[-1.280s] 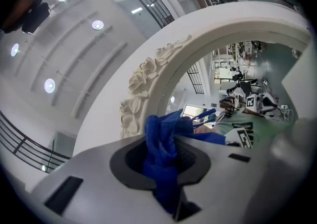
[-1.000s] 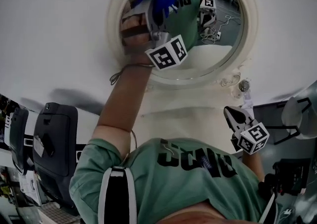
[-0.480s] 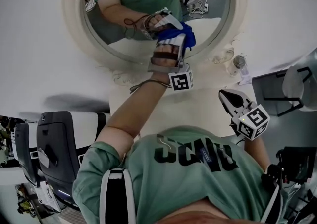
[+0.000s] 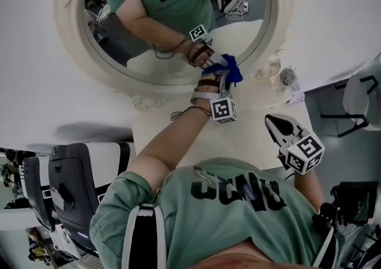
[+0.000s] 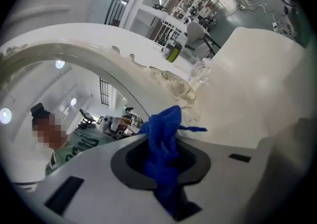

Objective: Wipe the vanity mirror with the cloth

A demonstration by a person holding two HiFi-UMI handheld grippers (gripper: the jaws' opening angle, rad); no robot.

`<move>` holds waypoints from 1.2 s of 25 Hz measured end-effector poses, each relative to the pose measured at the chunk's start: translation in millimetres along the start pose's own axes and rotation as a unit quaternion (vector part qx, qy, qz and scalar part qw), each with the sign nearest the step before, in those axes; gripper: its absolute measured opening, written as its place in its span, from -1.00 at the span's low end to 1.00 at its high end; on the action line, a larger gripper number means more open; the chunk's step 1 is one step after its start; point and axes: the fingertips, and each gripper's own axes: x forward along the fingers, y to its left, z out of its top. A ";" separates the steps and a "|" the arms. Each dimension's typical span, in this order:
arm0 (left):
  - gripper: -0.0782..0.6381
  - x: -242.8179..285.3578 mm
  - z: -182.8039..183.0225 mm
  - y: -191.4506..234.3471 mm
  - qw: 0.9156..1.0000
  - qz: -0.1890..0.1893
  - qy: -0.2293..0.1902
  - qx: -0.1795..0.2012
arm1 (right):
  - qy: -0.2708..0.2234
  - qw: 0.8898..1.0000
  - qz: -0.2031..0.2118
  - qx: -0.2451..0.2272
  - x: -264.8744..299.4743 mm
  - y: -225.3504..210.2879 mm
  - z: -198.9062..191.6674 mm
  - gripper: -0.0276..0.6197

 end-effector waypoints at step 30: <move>-0.57 -244.5 -36.2 410.0 0.902 0.426 0.069 -0.023 | -0.044 0.997 0.023 -0.056 -5.7 11.9 29.9 -0.90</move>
